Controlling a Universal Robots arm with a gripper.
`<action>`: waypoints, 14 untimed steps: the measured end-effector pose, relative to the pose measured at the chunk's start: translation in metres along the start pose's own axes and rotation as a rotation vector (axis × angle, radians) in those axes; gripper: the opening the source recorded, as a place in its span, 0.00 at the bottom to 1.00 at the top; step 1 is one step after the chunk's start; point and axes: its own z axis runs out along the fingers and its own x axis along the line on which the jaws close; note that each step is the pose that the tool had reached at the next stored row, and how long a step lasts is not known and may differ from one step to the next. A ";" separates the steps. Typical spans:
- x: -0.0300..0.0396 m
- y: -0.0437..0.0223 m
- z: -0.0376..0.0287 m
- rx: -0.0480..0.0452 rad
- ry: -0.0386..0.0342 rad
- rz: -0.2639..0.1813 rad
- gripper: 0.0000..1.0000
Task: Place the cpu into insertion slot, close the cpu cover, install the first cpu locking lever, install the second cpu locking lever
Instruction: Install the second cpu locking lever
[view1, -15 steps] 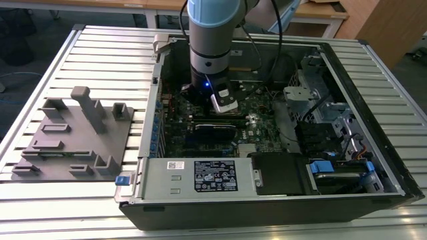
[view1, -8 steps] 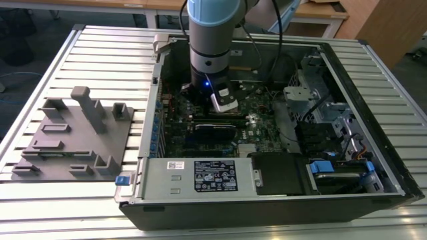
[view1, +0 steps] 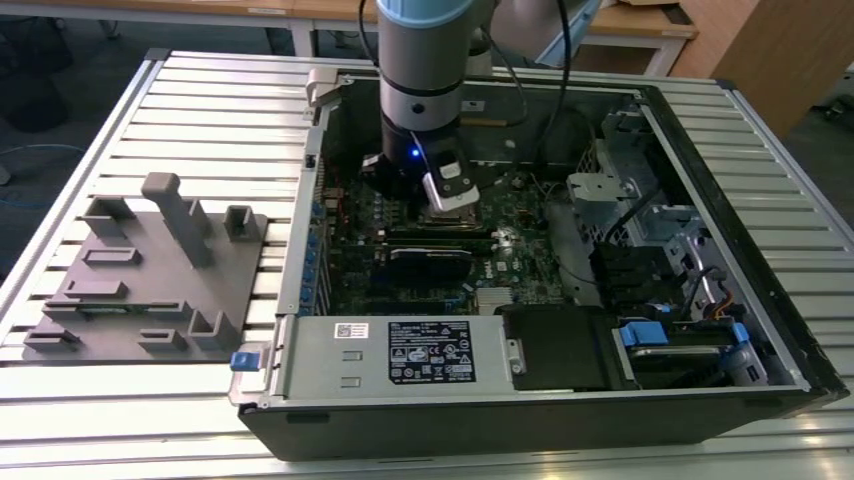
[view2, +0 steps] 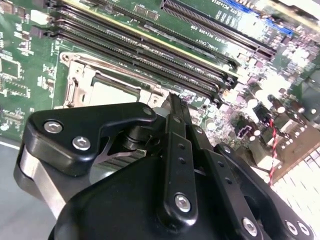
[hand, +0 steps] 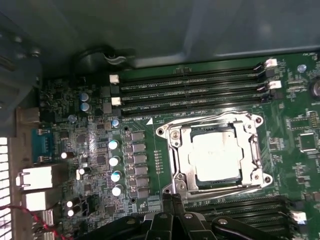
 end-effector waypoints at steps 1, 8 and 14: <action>0.0000 0.0001 -0.0016 0.0002 0.0001 0.000 0.10; -0.0012 0.0004 -0.0025 0.0002 0.0002 0.000 0.10; -0.0185 0.0035 -0.0020 0.0001 0.0002 0.000 0.10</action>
